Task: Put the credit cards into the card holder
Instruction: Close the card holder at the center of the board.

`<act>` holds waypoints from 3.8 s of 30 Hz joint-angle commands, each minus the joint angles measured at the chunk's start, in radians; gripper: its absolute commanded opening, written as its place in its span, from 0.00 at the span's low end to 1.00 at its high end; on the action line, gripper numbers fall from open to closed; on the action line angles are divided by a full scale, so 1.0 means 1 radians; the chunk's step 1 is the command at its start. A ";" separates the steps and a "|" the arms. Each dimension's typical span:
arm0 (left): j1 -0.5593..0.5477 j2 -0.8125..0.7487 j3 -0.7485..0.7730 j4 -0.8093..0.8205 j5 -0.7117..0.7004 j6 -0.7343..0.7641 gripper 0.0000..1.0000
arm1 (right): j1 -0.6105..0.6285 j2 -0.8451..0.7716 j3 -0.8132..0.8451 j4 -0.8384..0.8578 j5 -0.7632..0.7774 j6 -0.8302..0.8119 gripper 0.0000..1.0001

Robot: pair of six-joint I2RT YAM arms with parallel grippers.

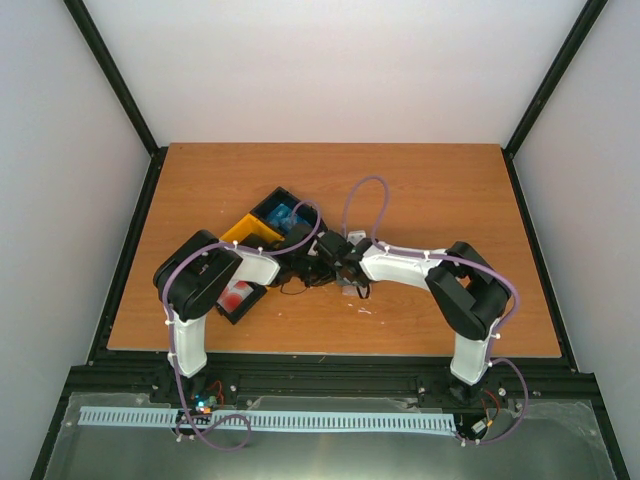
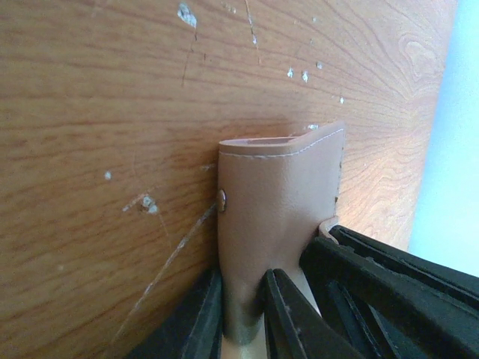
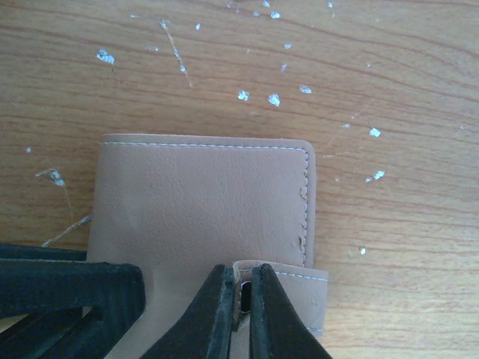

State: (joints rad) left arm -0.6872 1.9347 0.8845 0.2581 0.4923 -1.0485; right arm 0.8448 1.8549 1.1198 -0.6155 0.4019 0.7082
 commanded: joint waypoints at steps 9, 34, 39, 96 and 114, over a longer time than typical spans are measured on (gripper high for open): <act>-0.015 0.072 -0.070 -0.140 -0.012 -0.012 0.18 | 0.069 0.203 -0.135 0.219 -0.351 0.061 0.05; -0.015 0.062 -0.067 -0.154 -0.023 -0.002 0.17 | -0.061 -0.148 -0.134 0.207 -0.254 0.043 0.20; -0.015 0.064 -0.062 -0.157 -0.025 -0.002 0.18 | -0.078 -0.173 -0.147 0.206 -0.247 0.047 0.18; -0.014 0.072 -0.049 -0.171 -0.032 0.010 0.18 | -0.240 -0.285 -0.364 0.434 -0.433 0.141 0.15; -0.015 0.095 -0.033 -0.174 -0.019 0.027 0.17 | -0.315 -0.267 -0.465 0.635 -0.691 0.199 0.13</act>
State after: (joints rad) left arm -0.6815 1.9396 0.8768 0.2810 0.5110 -1.0561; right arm 0.5308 1.5658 0.6933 -0.0708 -0.1532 0.8787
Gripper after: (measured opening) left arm 0.176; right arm 0.132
